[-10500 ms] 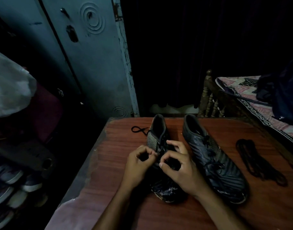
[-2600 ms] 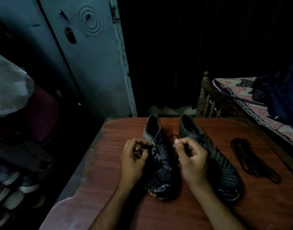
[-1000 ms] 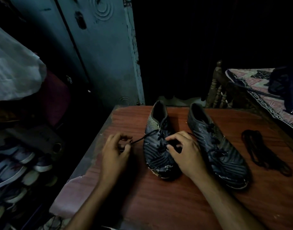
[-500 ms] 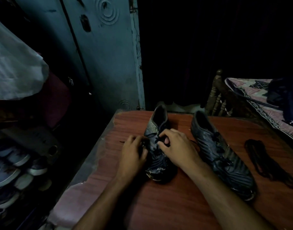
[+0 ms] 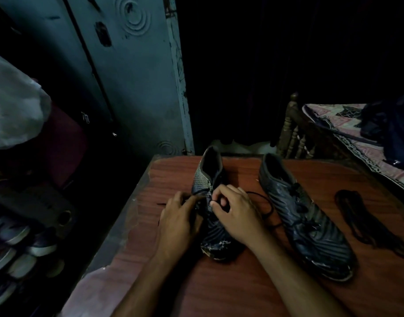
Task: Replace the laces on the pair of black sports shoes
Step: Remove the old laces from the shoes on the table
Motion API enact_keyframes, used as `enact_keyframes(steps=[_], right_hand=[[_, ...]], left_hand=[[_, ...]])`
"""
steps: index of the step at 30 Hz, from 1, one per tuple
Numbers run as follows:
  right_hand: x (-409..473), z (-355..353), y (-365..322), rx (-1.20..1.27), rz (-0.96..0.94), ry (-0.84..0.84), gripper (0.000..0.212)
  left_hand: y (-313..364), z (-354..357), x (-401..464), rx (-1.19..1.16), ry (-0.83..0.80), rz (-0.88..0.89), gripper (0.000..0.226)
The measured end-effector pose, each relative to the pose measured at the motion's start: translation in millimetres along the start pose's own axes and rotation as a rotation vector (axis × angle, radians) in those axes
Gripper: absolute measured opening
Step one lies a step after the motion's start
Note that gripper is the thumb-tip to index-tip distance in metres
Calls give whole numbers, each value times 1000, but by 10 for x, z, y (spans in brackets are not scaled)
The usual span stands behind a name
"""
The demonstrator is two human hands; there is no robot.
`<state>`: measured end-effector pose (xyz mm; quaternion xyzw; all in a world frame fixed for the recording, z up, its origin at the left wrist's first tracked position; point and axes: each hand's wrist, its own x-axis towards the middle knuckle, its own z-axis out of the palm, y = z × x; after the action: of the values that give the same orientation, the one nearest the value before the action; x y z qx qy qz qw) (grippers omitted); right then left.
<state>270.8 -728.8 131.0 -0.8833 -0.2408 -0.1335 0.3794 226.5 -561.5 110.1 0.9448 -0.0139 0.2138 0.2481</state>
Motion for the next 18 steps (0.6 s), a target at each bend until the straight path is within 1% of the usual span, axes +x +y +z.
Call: enact_keyframes(steps=[3,5,8,10,12,14,16,18], right_hand=[[-1,-12,31,46,-32,-31,8],[0,-19,20,145,-7,-54,10],[-3,-58,4,327,42,-142,19],[-8,-80,0,393,67,-182,18],[-31,-82,-6,430,75,-158,14],[-78,-65,-14,407,57,-105,13],[-138,-51,-34,311,5,-50,12],[-181,-42,-54,234,-37,-18,11]], left_hand=[[4,15,-10,40,0,4,50],[26,0,-27,61,12,-3,45],[32,-4,-22,53,74,-5,38],[17,2,-27,57,103,5,37],[20,4,-32,62,123,25,37],[57,-26,-35,41,132,64,33],[111,-71,-50,13,113,125,29],[137,-102,-81,-9,92,149,24]])
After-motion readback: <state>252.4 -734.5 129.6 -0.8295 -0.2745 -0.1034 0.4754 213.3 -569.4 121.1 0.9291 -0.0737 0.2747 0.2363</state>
